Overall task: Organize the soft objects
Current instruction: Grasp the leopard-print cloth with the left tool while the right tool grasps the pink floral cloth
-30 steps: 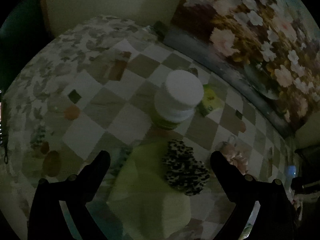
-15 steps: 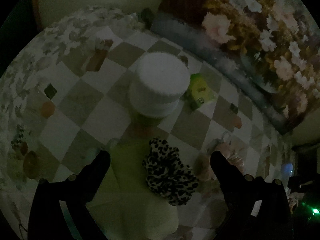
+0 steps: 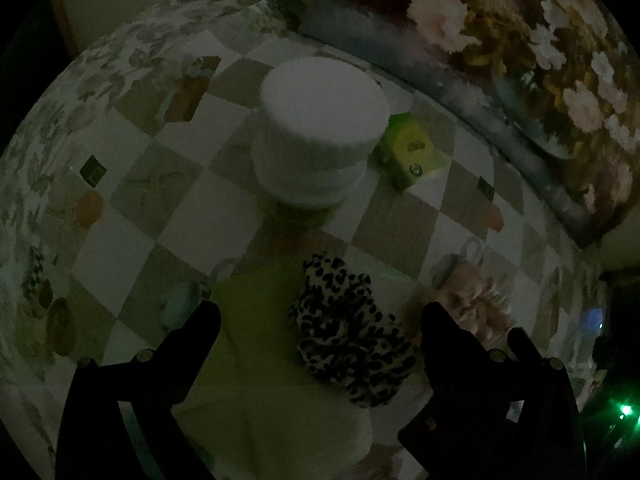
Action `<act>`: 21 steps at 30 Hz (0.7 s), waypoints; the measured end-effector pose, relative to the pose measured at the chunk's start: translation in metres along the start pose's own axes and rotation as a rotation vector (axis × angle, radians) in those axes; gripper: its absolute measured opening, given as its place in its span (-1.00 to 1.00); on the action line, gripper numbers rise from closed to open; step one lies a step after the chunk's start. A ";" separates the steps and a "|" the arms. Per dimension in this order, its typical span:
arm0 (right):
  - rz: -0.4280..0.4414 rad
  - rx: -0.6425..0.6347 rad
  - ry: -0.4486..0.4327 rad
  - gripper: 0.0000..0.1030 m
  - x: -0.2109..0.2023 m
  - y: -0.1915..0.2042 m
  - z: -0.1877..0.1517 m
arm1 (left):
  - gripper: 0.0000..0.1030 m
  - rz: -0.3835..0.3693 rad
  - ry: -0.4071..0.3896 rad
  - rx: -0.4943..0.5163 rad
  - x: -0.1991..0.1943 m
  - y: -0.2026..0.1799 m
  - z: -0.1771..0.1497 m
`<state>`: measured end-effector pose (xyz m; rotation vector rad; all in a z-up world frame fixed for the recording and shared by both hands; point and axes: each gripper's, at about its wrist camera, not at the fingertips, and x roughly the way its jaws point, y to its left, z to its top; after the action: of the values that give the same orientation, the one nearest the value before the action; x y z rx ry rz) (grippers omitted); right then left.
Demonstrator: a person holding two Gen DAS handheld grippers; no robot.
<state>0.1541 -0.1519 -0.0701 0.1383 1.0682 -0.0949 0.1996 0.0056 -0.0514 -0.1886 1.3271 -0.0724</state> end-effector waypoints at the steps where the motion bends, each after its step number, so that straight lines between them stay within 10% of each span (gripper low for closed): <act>1: -0.007 0.000 -0.001 1.00 0.001 0.000 0.000 | 0.94 0.000 0.004 0.002 0.001 -0.001 0.000; 7: -0.003 0.012 0.004 0.93 0.005 -0.003 -0.001 | 0.89 -0.015 0.027 -0.002 0.005 -0.003 -0.002; 15: -0.011 0.033 0.019 0.42 0.009 -0.008 -0.002 | 0.02 -0.056 0.070 0.004 0.016 -0.006 -0.006; 21: -0.013 0.058 0.006 0.02 0.006 -0.013 -0.004 | -0.24 -0.057 0.074 0.012 0.019 -0.009 -0.009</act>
<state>0.1517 -0.1643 -0.0775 0.1838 1.0732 -0.1369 0.1963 -0.0073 -0.0697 -0.2153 1.3947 -0.1361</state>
